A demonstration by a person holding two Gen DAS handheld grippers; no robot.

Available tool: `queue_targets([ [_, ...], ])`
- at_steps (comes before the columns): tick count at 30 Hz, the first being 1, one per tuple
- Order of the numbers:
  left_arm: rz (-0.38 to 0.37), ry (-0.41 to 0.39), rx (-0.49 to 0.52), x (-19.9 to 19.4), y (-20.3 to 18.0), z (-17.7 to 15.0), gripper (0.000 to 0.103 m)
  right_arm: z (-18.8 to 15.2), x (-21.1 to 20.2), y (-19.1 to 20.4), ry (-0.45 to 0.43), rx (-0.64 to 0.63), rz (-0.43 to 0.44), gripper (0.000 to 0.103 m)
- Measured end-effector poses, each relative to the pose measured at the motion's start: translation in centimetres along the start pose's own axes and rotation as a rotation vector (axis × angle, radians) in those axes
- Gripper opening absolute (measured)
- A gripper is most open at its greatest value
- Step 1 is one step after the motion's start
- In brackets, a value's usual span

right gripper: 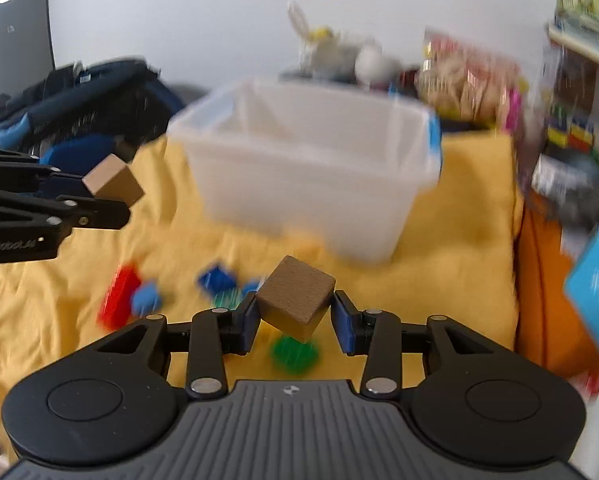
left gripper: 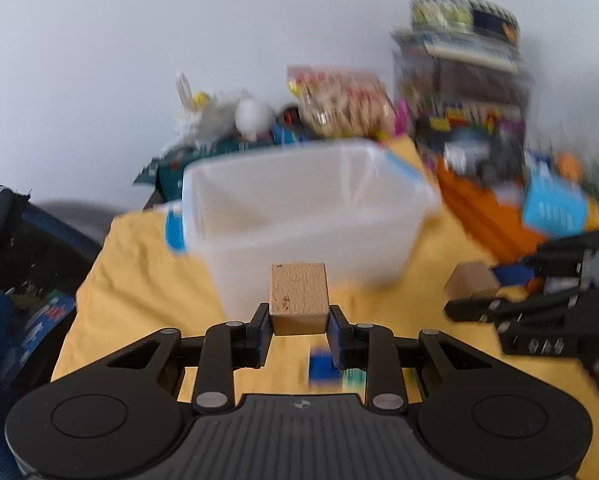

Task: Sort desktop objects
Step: 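Carry both wooden cubes over the bin and open both tools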

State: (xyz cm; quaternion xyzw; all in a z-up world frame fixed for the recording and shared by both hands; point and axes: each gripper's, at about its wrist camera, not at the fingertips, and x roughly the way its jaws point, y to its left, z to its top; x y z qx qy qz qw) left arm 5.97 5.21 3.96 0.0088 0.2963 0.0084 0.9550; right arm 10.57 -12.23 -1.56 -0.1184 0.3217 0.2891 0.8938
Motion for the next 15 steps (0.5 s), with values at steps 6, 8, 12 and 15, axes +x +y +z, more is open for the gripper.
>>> queue_targets([
  [6, 0.003, -0.097, 0.003, 2.6, 0.8, 6.0, 0.032, 6.6, 0.8, -1.4, -0.159, -0.022, -0.028, 0.042],
  [8, 0.01, -0.106, 0.009, 3.8, 0.8, 7.1, 0.032, 8.0, 1.5, -1.4, -0.188, -0.052, -0.051, 0.042],
  [12, 0.064, -0.093, 0.055, 7.0, 0.7, 8.1, 0.032, 9.1, 3.9, -1.7, -0.209, -0.055, -0.07, 0.042],
  [15, 0.084, -0.023, 0.046, 9.7, 1.0, 7.5, 0.033, 8.5, 6.4, -2.6, -0.157, 0.0, -0.108, 0.043],
])
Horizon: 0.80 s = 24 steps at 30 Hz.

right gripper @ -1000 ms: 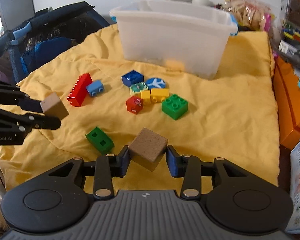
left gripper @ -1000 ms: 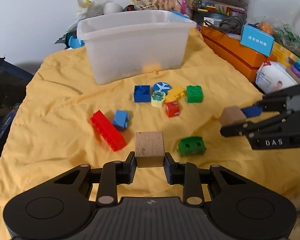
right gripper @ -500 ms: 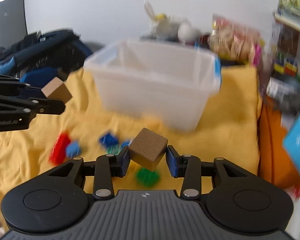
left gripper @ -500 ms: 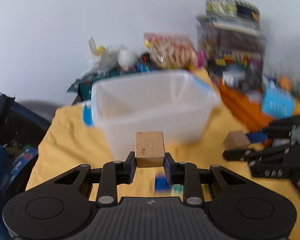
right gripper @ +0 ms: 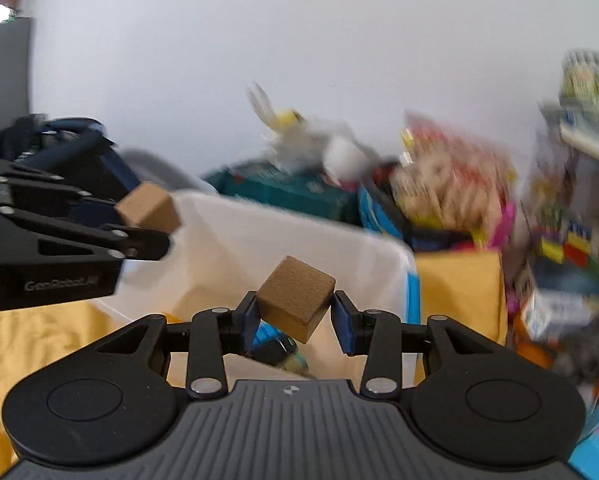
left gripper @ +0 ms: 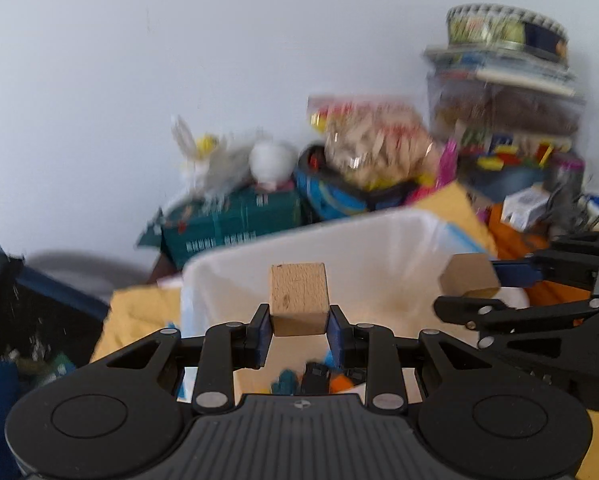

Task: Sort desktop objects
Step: 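Carry both wooden cubes over the bin and open both tools, then grasp a red Lego brick with the left tool while the right tool approaches a green block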

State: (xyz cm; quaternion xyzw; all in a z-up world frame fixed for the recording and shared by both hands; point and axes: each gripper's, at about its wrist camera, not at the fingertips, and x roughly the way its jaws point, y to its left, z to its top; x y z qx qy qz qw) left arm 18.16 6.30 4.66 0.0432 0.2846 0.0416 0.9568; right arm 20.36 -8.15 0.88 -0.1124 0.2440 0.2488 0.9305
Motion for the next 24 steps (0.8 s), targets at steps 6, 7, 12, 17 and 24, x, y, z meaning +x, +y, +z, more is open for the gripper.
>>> queue_targets([
  [6, -0.016, -0.045, -0.034, -2.8, -0.1, -1.5, 0.045, -1.4, -1.0, -1.5, 0.031, 0.104, 0.037, 0.049],
  [7, -0.028, -0.06, -0.038, -3.8, -0.2, -1.8, 0.045, -1.4, -1.5, -1.5, 0.024, 0.108, 0.034, 0.049],
  [12, -0.036, -0.062, -0.012, -7.6, -0.5, -4.7, 0.048, -2.3, -4.6, -0.9, 0.008, 0.106, 0.078, 0.049],
  [17, -0.022, 0.063, -0.103, -9.8, 0.2, -11.0, 0.048, -7.3, -6.2, 0.5, 0.129, 0.079, 0.113, 0.047],
  [24, -0.015, 0.292, -0.217, -8.6, 0.5, -17.4, 0.048, -15.7, -6.9, 3.2, 0.377, 0.044, 0.16, 0.033],
])
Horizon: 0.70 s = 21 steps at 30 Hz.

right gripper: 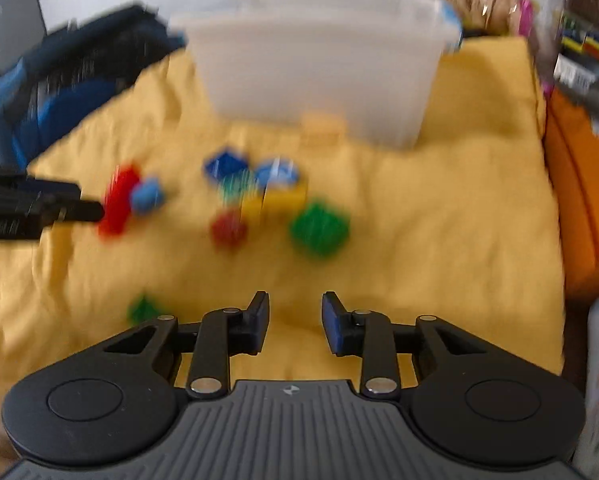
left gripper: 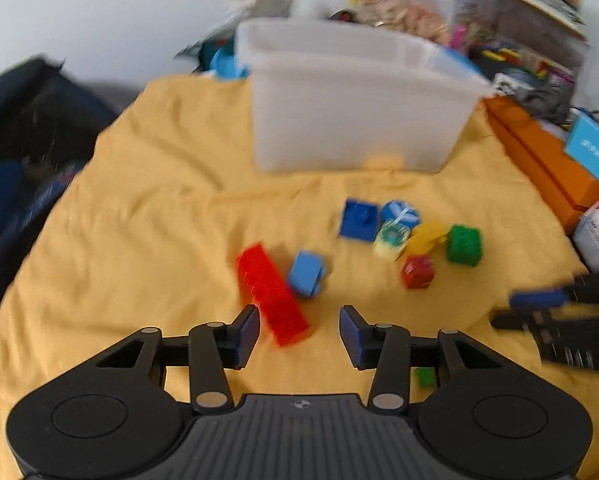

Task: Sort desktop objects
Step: 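Grasp a red Lego brick with the left tool while the right tool approaches a green block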

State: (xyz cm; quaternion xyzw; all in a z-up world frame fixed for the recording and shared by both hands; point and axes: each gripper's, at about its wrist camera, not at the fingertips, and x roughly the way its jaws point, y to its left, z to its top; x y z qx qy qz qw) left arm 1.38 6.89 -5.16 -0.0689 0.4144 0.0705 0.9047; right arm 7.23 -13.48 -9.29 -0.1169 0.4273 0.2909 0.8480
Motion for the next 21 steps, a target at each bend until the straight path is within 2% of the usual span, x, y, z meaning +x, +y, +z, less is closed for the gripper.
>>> queue_targets([
  [4, 0.038, 0.011, -0.065, 1.3, 1.5, 0.5, 0.048, -1.2, -0.3, 1.1, 0.014, -0.01, 0.014, 0.033],
  [5, 0.023, 0.036, -0.096, 2.0, 1.9, 0.6, 0.048, -1.1, -0.4, 1.3, 0.011, -0.015, 0.013, 0.033],
  [7, -0.059, 0.058, -0.157, 3.0, 2.7, 0.7, 0.041, -0.9, -0.4, 1.6, 0.002, -0.02, 0.012, 0.033],
  [8, -0.088, 0.076, -0.163, 3.5, 2.7, 1.0, 0.034, -0.8, -0.5, 1.8, -0.002, -0.025, 0.009, 0.034],
  [13, -0.063, 0.095, 0.025, 3.3, 0.2, 0.2, 0.027, -1.3, -0.9, 1.8, -0.01, -0.022, -0.01, 0.034],
  [21, -0.109, 0.157, 0.04, -0.7, 0.2, -2.8, 0.027, -1.8, -1.4, 1.0, -0.014, 0.014, -0.032, 0.034],
])
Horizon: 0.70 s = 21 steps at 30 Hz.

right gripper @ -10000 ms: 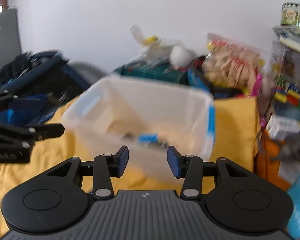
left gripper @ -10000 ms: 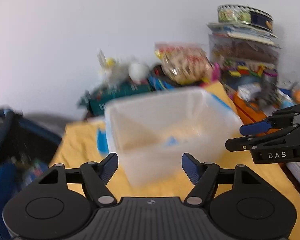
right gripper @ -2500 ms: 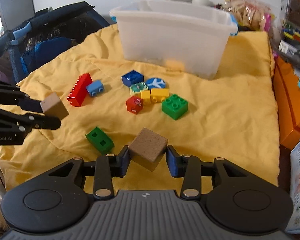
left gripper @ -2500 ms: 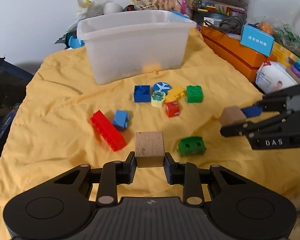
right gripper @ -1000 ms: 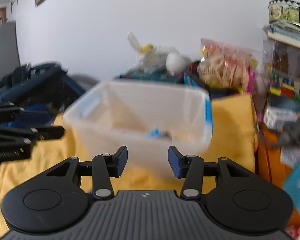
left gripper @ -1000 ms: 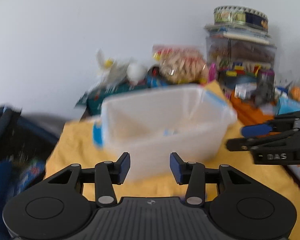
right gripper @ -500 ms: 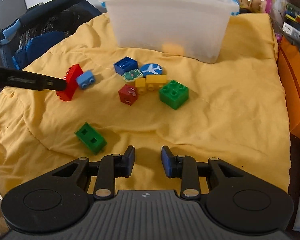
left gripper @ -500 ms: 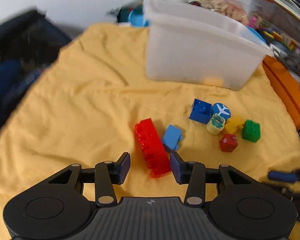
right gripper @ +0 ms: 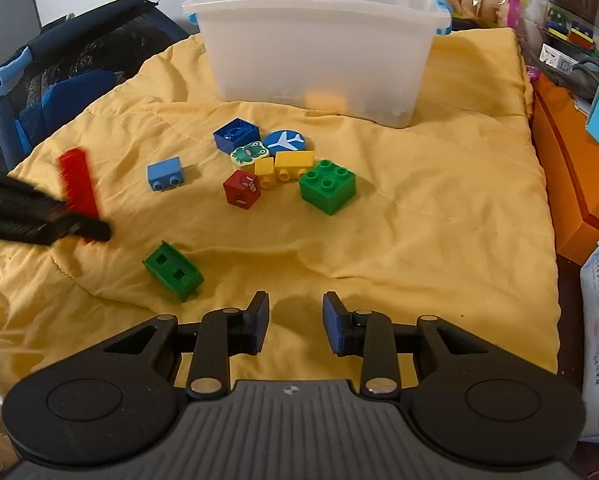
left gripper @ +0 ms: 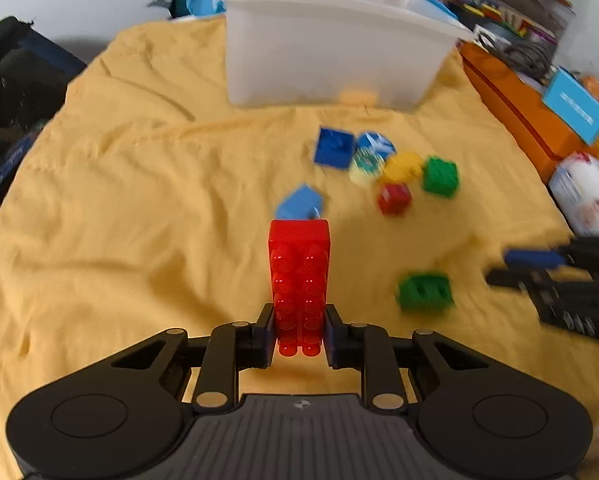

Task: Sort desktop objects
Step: 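Grasp a red Lego brick with the left tool while the right tool approaches a green block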

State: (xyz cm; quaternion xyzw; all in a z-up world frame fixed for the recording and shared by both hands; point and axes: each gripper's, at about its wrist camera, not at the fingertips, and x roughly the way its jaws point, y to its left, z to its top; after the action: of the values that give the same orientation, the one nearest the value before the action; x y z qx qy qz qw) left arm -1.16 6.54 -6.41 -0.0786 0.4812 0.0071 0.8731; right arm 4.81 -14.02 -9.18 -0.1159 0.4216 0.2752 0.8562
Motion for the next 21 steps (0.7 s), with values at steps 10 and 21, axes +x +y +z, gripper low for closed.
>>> queue_targets([
  [10, 0.04, 0.068, 0.139, -1.3, -2.4, -1.8, 0.027, 1.9, 0.1, -0.4, -0.064, -0.026, -0.02, 0.038],
  [21, 0.045, 0.001, 0.109, -0.6, -2.3, -1.6, 0.037, 6.2, 5.4, -1.4, -0.075, -0.226, -0.058, 0.055],
])
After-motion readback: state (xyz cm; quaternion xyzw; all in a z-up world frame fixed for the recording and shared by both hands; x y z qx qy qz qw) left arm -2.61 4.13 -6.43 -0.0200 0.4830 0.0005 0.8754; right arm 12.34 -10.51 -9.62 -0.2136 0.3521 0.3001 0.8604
